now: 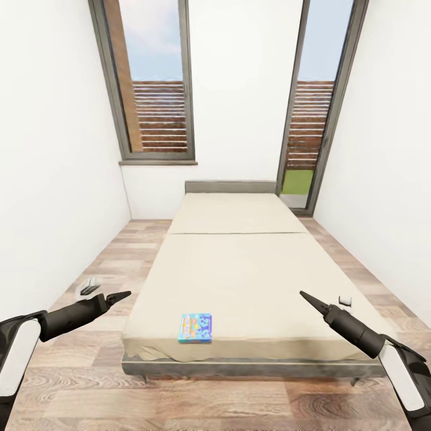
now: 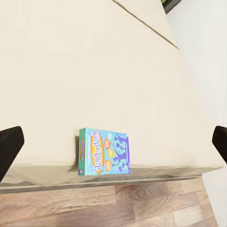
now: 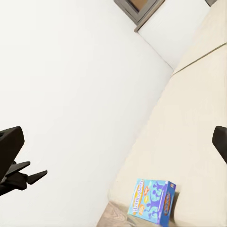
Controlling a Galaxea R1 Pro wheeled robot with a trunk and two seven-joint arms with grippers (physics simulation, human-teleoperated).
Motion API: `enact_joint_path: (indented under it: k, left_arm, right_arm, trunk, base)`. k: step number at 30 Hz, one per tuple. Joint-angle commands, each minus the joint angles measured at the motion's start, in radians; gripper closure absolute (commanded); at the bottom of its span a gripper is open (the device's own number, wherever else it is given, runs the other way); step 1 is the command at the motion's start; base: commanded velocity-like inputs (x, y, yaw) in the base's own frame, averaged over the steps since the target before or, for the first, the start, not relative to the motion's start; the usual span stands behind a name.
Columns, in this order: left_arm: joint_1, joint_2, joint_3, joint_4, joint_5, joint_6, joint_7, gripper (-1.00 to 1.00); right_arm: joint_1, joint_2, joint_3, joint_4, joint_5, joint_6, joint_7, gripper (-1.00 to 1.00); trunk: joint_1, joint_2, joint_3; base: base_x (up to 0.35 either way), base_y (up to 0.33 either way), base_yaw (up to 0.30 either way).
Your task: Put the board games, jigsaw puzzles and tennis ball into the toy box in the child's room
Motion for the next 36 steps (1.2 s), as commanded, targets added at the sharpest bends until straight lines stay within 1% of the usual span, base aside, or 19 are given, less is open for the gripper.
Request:
enact_joint_path:
  k: [1,11,24,36]
  left_arm:
    - [-0.001,0.0,0.002,0.0,-0.006,0.005,-0.008,-1.0]
    - [-0.001,0.0,0.002,0.0,-0.006,0.005,-0.008,-1.0]
    - [-0.001,0.0,0.002,0.0,-0.006,0.005,-0.008,-1.0]
    - [-0.001,0.0,0.002,0.0,-0.006,0.004,-0.008,-1.0]
  right_arm:
    - [-0.001,0.0,0.0,0.0,-0.006,0.006,0.001,-1.0]
    - [-0.001,0.0,-0.001,0.0,-0.006,0.001,0.002,-1.0]
    - [-0.001,0.0,-0.001,0.0,-0.006,-0.001,0.002,-1.0]
    - [0.0,0.0,0.001,0.002,-0.004,-0.001,0.005,-1.0]
  trunk:
    - [0.0,0.0,-0.002]
    - [0.0,0.0,-0.004]
    - [0.0,0.0,-0.004]
    - [0.0,0.0,-0.004]
  base:
    - [-0.034,-0.034,0.0]
    - [-0.031,-0.021,0.0]
    - [-0.207,-0.166,0.0]
    - [-0.055,-0.071,0.0]
